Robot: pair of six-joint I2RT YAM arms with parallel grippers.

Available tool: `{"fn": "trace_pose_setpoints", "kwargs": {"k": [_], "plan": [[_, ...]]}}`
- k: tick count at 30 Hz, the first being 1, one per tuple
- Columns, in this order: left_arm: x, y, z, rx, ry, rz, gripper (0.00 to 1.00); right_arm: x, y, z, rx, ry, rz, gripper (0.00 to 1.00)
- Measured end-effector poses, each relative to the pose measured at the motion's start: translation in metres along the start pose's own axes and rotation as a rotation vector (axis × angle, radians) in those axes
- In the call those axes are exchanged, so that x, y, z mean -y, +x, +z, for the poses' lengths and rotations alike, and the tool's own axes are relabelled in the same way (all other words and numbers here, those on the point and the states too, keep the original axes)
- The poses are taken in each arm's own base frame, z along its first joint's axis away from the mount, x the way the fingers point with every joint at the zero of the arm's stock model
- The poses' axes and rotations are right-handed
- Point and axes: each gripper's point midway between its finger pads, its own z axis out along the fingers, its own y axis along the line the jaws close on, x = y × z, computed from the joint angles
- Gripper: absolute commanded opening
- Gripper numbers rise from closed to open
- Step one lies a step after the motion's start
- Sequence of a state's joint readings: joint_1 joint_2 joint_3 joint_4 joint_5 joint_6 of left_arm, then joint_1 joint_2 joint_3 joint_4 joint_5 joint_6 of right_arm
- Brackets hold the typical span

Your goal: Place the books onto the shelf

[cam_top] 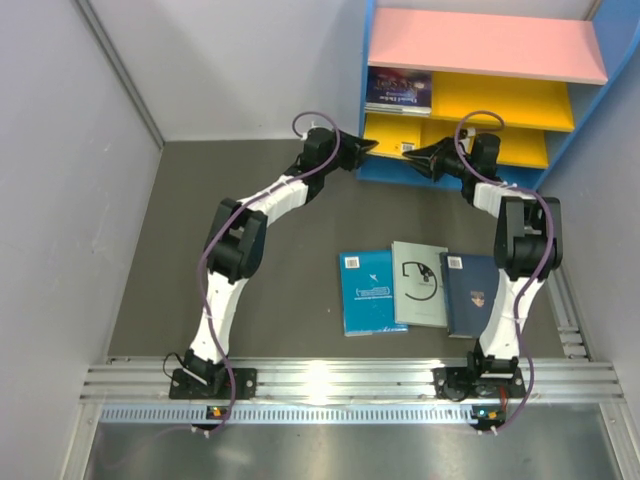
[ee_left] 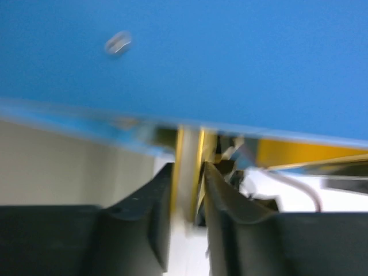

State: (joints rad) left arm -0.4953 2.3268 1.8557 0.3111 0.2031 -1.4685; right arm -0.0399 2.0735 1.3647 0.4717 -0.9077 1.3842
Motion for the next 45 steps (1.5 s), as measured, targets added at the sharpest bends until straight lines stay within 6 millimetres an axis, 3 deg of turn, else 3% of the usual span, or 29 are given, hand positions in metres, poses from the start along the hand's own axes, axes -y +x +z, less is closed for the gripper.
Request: {"fn": "trace_pose_setpoints", "kwargs": {"k": [2, 4, 11, 14, 15, 17, 20, 26, 29, 33, 35, 40, 45], "plan": [[-0.015, 0.007, -0.002, -0.047, -0.052, -0.006, 0.53, 0.0, -0.019, 0.006, 0.074, 0.004, -0.003, 0.02], [-0.031, 0.012, -0.002, -0.085, -0.093, -0.02, 0.61, 0.001, -0.036, 0.012, 0.131, 0.003, -0.005, 0.02], [-0.092, 0.037, -0.02, -0.201, -0.24, -0.077, 0.66, -0.002, -0.057, 0.018, 0.186, -0.008, 0.014, 0.04], [-0.136, 0.051, -0.048, -0.234, -0.348, -0.105, 0.66, -0.003, -0.058, 0.019, 0.182, -0.012, 0.018, 0.21], [-0.146, 0.055, -0.058, -0.245, -0.381, -0.113, 0.66, -0.003, -0.059, 0.02, 0.182, -0.014, 0.018, 0.42], [-0.162, 0.063, -0.076, -0.268, -0.435, -0.124, 0.66, -0.012, -0.065, 0.022, 0.199, -0.047, -0.006, 0.57], [-0.16, 0.069, -0.095, -0.291, -0.45, -0.11, 0.66, -0.028, -0.075, 0.024, 0.237, -0.093, -0.029, 0.67], [-0.13, 0.071, -0.12, -0.307, -0.411, -0.039, 0.66, -0.033, -0.074, 0.02, 0.263, -0.128, -0.046, 0.79], [-0.123, 0.071, -0.127, -0.31, -0.396, -0.007, 0.66, -0.031, -0.065, 0.011, 0.272, -0.122, -0.045, 0.84], [-0.127, 0.072, -0.133, -0.313, -0.408, 0.01, 0.66, -0.024, -0.043, -0.004, 0.265, -0.102, -0.067, 0.89], [-0.132, 0.072, -0.136, -0.315, -0.423, 0.014, 0.66, -0.013, -0.022, -0.014, 0.233, -0.063, -0.063, 0.92], [-0.136, 0.072, -0.143, -0.308, -0.449, 0.026, 0.65, 0.038, 0.023, -0.031, 0.137, 0.076, -0.008, 0.95], [-0.125, 0.071, -0.148, -0.3, -0.435, 0.047, 0.65, 0.05, 0.032, -0.033, 0.104, 0.114, 0.005, 0.92]]}}
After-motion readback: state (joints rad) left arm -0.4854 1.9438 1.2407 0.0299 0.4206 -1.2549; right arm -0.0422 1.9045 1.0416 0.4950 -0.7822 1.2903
